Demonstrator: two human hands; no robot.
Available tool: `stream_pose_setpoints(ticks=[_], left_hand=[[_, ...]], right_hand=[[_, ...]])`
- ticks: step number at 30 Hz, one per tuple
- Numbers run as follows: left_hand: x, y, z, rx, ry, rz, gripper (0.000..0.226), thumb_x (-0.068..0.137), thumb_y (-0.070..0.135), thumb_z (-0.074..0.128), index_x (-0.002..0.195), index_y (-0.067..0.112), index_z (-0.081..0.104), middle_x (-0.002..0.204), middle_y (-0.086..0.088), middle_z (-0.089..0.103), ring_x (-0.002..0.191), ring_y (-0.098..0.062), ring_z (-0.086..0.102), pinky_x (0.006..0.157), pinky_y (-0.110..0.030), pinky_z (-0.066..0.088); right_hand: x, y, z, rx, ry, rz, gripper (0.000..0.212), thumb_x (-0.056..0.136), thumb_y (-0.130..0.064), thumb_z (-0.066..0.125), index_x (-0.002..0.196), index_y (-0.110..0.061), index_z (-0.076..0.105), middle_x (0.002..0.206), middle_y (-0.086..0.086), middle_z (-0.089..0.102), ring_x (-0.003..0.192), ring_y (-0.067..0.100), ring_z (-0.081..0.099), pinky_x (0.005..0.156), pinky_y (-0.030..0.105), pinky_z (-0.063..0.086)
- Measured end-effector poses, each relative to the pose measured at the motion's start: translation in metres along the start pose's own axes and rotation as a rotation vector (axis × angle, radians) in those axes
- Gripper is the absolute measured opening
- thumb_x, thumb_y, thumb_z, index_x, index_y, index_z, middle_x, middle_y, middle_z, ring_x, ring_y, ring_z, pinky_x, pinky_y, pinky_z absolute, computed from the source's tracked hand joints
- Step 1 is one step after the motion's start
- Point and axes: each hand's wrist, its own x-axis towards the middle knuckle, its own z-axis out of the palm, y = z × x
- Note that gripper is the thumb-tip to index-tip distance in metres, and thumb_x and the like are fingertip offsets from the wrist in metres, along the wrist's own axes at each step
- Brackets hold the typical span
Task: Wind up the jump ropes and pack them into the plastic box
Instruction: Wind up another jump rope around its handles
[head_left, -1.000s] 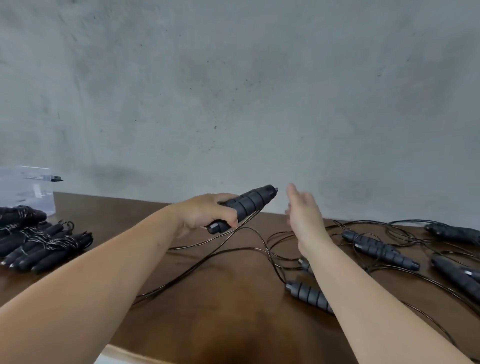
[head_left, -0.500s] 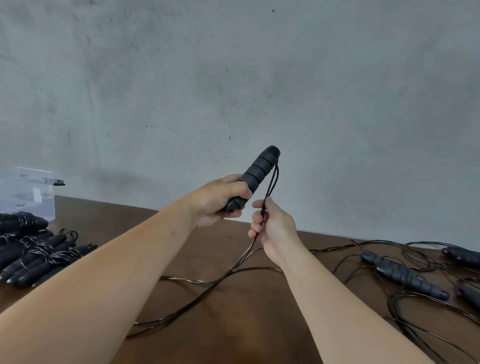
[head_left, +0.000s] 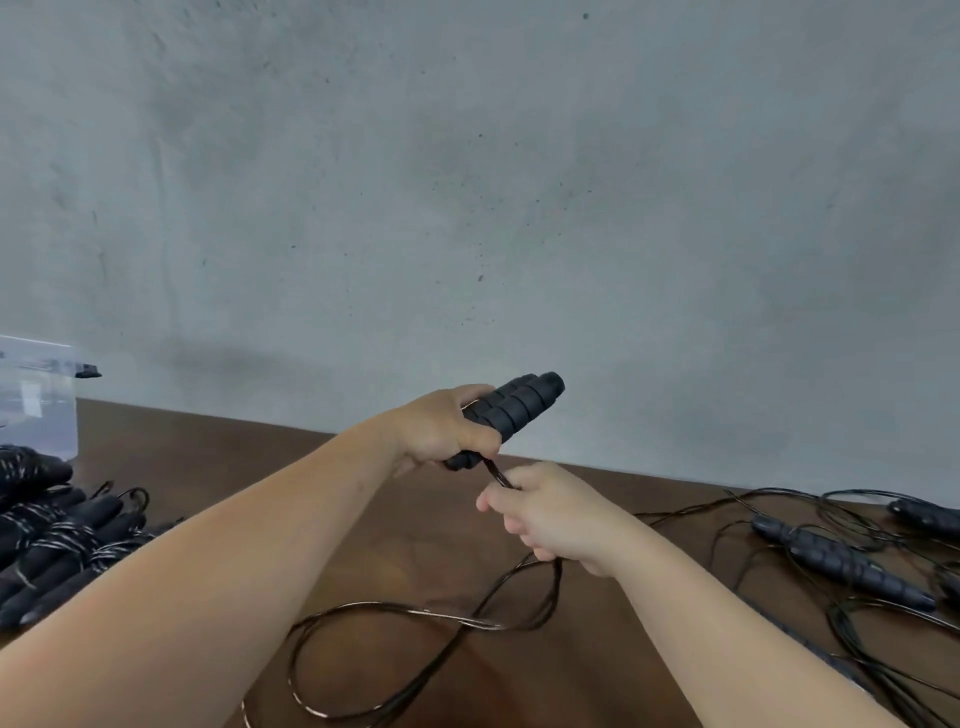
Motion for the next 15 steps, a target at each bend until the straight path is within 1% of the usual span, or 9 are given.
stream_pose_setpoints(ticks=[2, 4, 6, 7, 9, 10, 11, 13, 15], left_hand=[[0.000, -0.008, -0.009, 0.060, -0.026, 0.026, 0.055, 0.063, 0.009, 0.066, 0.115, 0.028, 0.061, 0.077, 0.003, 0.056, 0.058, -0.011, 0.053, 0.048, -0.019, 0.040], [0.001, -0.015, -0.015, 0.180, -0.071, 0.051, 0.052, 0.068, 0.006, 0.065, 0.114, 0.031, 0.060, 0.080, 0.003, 0.058, 0.061, -0.012, 0.054, 0.052, -0.021, 0.042], [0.002, -0.020, -0.022, 0.313, -0.124, 0.068, 0.053, 0.066, 0.012, 0.067, 0.112, 0.037, 0.058, 0.084, 0.004, 0.060, 0.067, -0.013, 0.056, 0.057, -0.023, 0.044], [0.001, -0.022, -0.025, 0.384, -0.143, 0.073, 0.055, 0.064, 0.016, 0.067, 0.112, 0.040, 0.056, 0.087, 0.005, 0.062, 0.072, -0.014, 0.057, 0.060, -0.024, 0.045], [0.001, -0.022, -0.026, 0.516, -0.182, 0.079, 0.055, 0.066, 0.017, 0.069, 0.114, 0.040, 0.054, 0.088, 0.008, 0.062, 0.077, -0.014, 0.058, 0.063, -0.023, 0.045], [0.000, -0.022, -0.023, 0.577, -0.206, 0.087, 0.055, 0.069, 0.015, 0.069, 0.116, 0.037, 0.053, 0.086, 0.010, 0.061, 0.076, -0.014, 0.057, 0.061, -0.023, 0.044], [0.001, -0.022, -0.018, 0.635, -0.232, 0.102, 0.054, 0.071, 0.014, 0.070, 0.118, 0.034, 0.052, 0.084, 0.011, 0.059, 0.073, -0.013, 0.056, 0.059, -0.023, 0.042], [0.001, -0.020, -0.004, 0.729, -0.276, 0.135, 0.059, 0.072, 0.016, 0.071, 0.123, 0.033, 0.048, 0.088, 0.011, 0.058, 0.073, -0.009, 0.055, 0.060, -0.024, 0.043], [0.000, -0.016, 0.003, 0.746, -0.317, 0.143, 0.060, 0.073, 0.018, 0.072, 0.126, 0.033, 0.047, 0.093, 0.008, 0.059, 0.074, -0.009, 0.056, 0.062, -0.023, 0.044]], right_hand=[[-0.003, -0.007, -0.003, -0.137, -0.012, 0.007, 0.023, 0.097, -0.028, 0.053, 0.104, -0.012, 0.068, 0.059, -0.007, 0.043, 0.043, 0.008, 0.032, 0.046, 0.021, 0.028], [-0.003, -0.015, -0.012, -0.345, 0.026, -0.005, 0.021, 0.095, -0.033, 0.058, 0.097, -0.017, 0.071, 0.058, -0.010, 0.049, 0.042, 0.004, 0.039, 0.050, 0.021, 0.032], [-0.003, -0.023, -0.026, -0.515, 0.101, -0.035, 0.018, 0.092, -0.035, 0.063, 0.086, -0.021, 0.073, 0.056, -0.013, 0.054, 0.041, -0.003, 0.044, 0.052, 0.020, 0.036], [-0.003, -0.027, -0.036, -0.550, 0.150, -0.050, 0.016, 0.089, -0.036, 0.067, 0.083, -0.023, 0.074, 0.058, -0.014, 0.059, 0.046, -0.004, 0.049, 0.053, 0.019, 0.038], [-0.001, -0.037, -0.053, -0.549, 0.225, -0.085, 0.012, 0.082, -0.038, 0.075, 0.081, -0.026, 0.077, 0.072, -0.015, 0.070, 0.067, -0.001, 0.063, 0.065, 0.020, 0.048], [0.003, -0.043, -0.059, -0.565, 0.230, -0.112, 0.010, 0.079, -0.037, 0.078, 0.081, -0.027, 0.078, 0.078, -0.013, 0.073, 0.076, 0.002, 0.066, 0.073, 0.022, 0.050], [0.008, -0.049, -0.062, -0.595, 0.214, -0.139, 0.009, 0.078, -0.035, 0.080, 0.082, -0.027, 0.078, 0.080, -0.012, 0.074, 0.080, 0.002, 0.066, 0.077, 0.022, 0.050], [0.022, -0.055, -0.064, -0.618, 0.156, -0.162, 0.012, 0.073, -0.032, 0.084, 0.083, -0.026, 0.078, 0.081, -0.012, 0.074, 0.080, 0.000, 0.066, 0.078, 0.020, 0.050], [0.037, -0.048, -0.067, -0.523, 0.093, -0.159, 0.017, 0.069, -0.029, 0.088, 0.082, -0.025, 0.078, 0.079, -0.013, 0.073, 0.077, -0.002, 0.064, 0.074, 0.018, 0.048]])
